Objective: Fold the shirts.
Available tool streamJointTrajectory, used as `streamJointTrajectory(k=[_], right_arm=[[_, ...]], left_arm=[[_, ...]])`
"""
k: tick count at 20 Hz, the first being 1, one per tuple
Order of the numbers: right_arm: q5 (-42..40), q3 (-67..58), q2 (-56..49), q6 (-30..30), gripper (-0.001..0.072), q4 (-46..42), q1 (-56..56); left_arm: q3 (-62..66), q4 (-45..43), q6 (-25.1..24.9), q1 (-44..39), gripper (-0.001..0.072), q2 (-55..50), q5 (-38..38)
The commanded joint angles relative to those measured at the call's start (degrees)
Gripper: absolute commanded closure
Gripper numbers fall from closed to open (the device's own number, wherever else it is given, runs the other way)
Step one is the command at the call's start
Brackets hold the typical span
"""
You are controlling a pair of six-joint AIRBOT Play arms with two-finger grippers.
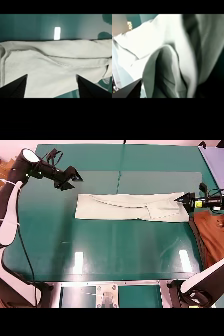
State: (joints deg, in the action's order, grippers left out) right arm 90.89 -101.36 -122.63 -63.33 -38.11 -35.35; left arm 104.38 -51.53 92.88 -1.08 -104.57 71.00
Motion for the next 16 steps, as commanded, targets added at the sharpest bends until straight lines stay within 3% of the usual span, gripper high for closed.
streamJointTrajectory(k=[1, 3, 4, 6, 7, 8, 9, 10, 16], right_arm=[[1.2, -1.1, -0.5, 1.7, 0.0027, -0.3, 1.7], [1.1, -1.5, -0.5, 0.9, 0.0063, -2.7, 1.9], [1.0, -1.7, -0.5, 0.8, 0.0171, -4.8, 2.0], [0.6, -2.4, -0.5, 0.8, 0.0473, -7.9, 2.1], [0.6, -2.8, -0.5, 0.8, 0.0604, -7.8, 2.1], [0.6, -3.4, -0.5, 1.0, 0.0677, -7.8, 2.1], [0.7, -4.2, -0.5, 1.0, 0.0689, -7.8, 2.2], [0.7, -5.2, -0.5, 1.0, 0.069, -7.8, 2.5], [5.2, -11.3, 2.9, -1.2, 0.0691, -8.0, 7.7]], left_arm=[[0.1, 0.3, 0.1, 0.0, -0.0012, 0.0, 0.0], [0.1, 0.3, 0.1, 0.0, -0.0012, 0.0, 0.0], [0.1, 0.3, 0.1, 0.0, -0.0012, 0.0, 0.1], [0.1, 0.6, 0.1, -0.5, -0.001, 0.0, 0.2], [0.1, 0.6, 0.1, -1.2, 0.0069, 0.0, 0.2], [0.1, 0.6, -1.3, -2.4, 0.0399, 0.0, -0.4], [0.1, 0.7, -3.6, -4.0, 0.0619, 0.0, -1.6], [0.1, 0.8, -4.3, -5.9, 0.0661, -0.1, -3.3], [0.0, 1.1, -5.5, -21.4, 0.0687, -6.0, -18.7]])
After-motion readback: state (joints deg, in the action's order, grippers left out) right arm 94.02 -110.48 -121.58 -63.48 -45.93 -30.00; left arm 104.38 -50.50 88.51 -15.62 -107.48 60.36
